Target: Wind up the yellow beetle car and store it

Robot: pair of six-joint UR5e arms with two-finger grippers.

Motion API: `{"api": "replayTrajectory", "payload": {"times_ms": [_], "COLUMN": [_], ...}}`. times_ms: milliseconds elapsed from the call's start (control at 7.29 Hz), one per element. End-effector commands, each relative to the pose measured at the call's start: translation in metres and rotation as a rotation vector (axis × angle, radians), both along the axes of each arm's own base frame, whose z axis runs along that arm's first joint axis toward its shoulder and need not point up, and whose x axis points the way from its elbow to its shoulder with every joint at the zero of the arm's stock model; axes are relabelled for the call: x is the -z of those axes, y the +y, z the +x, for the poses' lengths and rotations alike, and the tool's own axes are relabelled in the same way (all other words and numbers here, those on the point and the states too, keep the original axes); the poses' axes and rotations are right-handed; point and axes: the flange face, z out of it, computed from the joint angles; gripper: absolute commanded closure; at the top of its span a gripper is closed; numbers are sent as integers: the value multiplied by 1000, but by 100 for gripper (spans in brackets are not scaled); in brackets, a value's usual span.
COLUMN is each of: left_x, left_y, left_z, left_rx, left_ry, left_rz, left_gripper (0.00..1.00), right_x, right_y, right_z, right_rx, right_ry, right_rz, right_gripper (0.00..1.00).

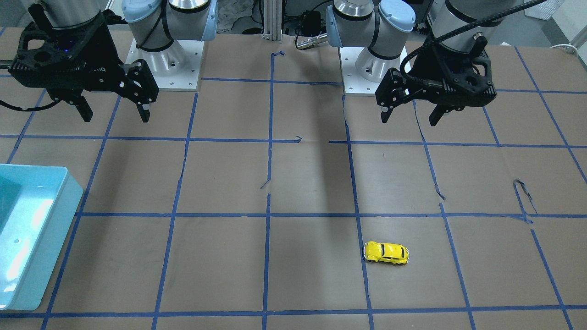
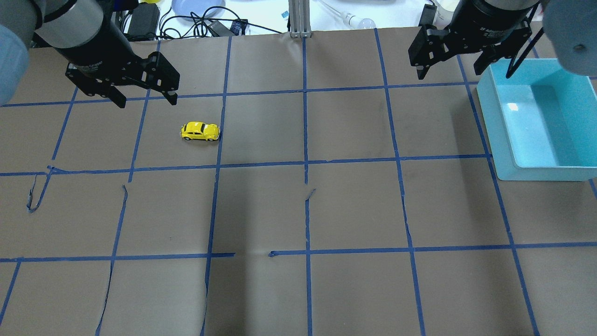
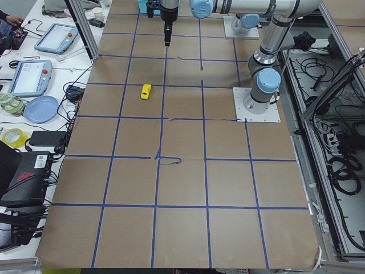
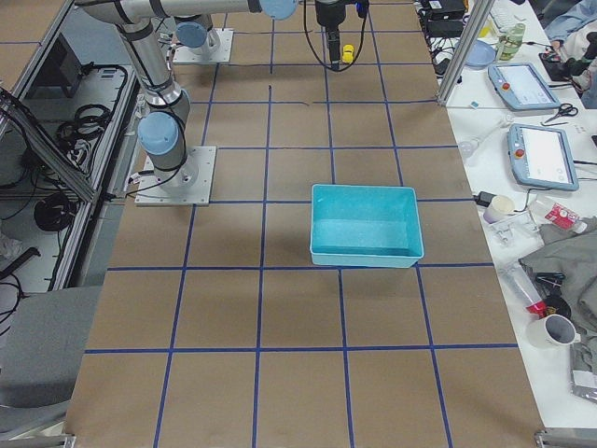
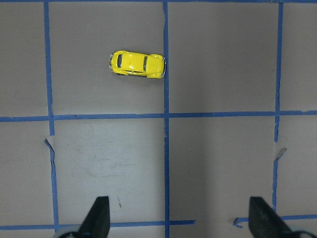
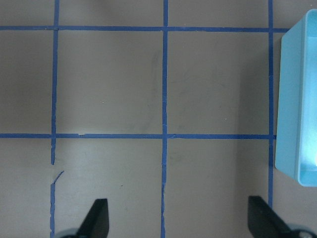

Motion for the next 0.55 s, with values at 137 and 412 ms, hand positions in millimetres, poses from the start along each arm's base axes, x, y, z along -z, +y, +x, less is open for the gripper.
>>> {"api": "replayTrajectory", "payload": {"times_ms": [137,412], "left_x": [4,5], "left_y": [2,3], "left_z": [1,2], "left_rx": [0,-3], "left_ry": [-7,-8], "left_rz": [14,23], "left_gripper": [0,0], "right_x": [-1,0], "right_y": [-2,-2], "right_z": [0,0], "right_rx": [6,6], "right_ry": [-2,-2], "right_rz": [-10,-9], "right_gripper": [0,0]}}
